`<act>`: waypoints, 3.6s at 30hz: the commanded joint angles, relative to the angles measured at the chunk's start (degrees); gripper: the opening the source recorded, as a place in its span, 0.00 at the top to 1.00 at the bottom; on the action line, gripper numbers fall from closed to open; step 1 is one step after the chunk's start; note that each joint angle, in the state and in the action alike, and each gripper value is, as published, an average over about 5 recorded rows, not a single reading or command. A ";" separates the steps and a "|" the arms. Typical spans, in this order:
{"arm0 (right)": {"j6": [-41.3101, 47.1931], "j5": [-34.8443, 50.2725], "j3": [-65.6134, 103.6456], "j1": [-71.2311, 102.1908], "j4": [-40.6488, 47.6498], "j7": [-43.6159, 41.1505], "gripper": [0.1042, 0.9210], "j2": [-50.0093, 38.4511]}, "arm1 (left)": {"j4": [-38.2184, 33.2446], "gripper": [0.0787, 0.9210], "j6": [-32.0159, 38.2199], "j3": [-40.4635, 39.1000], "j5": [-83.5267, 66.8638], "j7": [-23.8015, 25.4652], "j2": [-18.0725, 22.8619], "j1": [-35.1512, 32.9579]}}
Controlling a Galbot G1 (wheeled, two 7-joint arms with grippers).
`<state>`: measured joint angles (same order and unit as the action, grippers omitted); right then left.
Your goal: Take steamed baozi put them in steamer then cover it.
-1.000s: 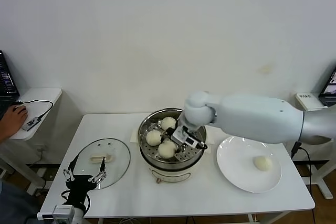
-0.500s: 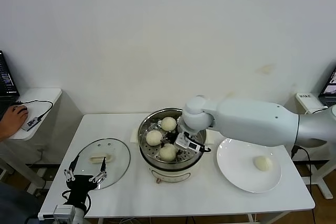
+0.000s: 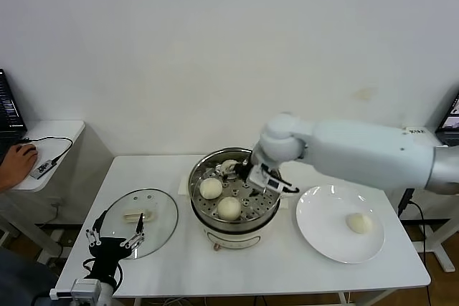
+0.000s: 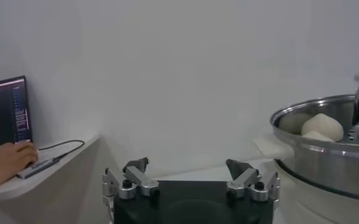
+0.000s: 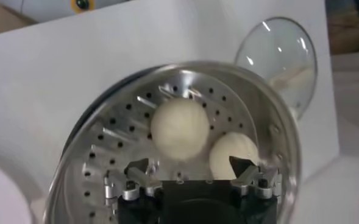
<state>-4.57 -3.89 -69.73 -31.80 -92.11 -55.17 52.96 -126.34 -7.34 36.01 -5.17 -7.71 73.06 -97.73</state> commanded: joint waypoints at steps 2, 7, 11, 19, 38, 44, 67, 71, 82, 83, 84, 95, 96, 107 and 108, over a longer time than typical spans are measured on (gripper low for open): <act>12.29 7.73 5.66 -3.59 -0.05 -3.60 0.12 -10.12 | 0.02 0.12 0.09 -0.16 0.04 0.06 -0.40 0.03; 21.58 11.93 7.83 -1.38 -1.30 -5.23 0.12 -19.97 | -0.02 0.12 0.05 -0.53 0.03 0.12 -1.17 0.31; 25.55 13.56 9.74 2.92 -3.59 -4.56 0.12 -28.21 | 0.13 0.12 0.04 -0.77 -0.05 0.21 -1.77 0.54; 22.62 8.39 25.07 25.51 -2.72 -5.27 0.12 -39.01 | 0.56 0.12 0.02 -1.16 -0.36 0.44 -2.78 1.14; 19.44 -8.45 50.86 61.31 10.04 -2.35 0.12 -30.28 | 0.41 0.12 -0.18 -0.86 0.68 0.60 -2.08 0.09; 18.36 -11.26 50.90 61.03 14.79 -1.46 0.12 -26.69 | 0.78 0.12 -0.14 -0.83 1.03 0.56 -1.63 -0.19; 19.03 -11.40 46.55 54.20 19.84 -0.88 0.14 -20.55 | 1.27 0.12 -0.17 -0.70 1.25 0.48 -1.43 0.14; 19.42 -10.96 45.82 52.54 19.80 -1.13 0.15 -20.79 | 1.21 0.12 -0.19 -0.67 1.26 0.47 -1.42 0.18; 20.58 -10.96 44.75 50.88 19.04 -2.78 0.27 -21.58 | 1.02 0.12 -0.18 -0.75 1.30 0.47 -1.23 0.11; 20.61 -10.97 44.75 50.95 18.99 -3.06 0.28 -21.71 | 0.97 0.12 -0.18 -0.73 1.29 0.48 -1.25 0.09; 20.63 -10.96 44.75 51.02 18.96 -3.33 0.29 -21.83 | 0.94 0.12 -0.18 -0.71 1.29 0.48 -1.26 0.06; 21.18 -9.63 44.97 50.84 18.43 -5.46 0.39 -23.04 | 0.44 0.12 -0.15 -0.75 1.30 0.48 -1.25 -0.24; 21.24 -9.39 45.00 50.74 18.28 -5.57 0.40 -23.22 | 0.35 0.12 -0.14 -0.73 1.30 0.47 -1.26 -0.27; 22.34 -4.22 39.59 41.36 13.82 -6.32 0.45 -26.92 | -0.16 0.12 -0.16 -0.74 1.28 0.44 -1.47 -0.17; 22.70 -3.21 37.47 38.92 13.11 -6.32 0.45 -27.29 | -0.19 0.12 -0.17 -0.74 1.28 0.45 -1.51 -0.09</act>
<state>17.44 -10.78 -26.93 15.10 -76.33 -60.96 27.53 -126.47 -7.48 35.31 -3.89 -7.26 71.60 -97.86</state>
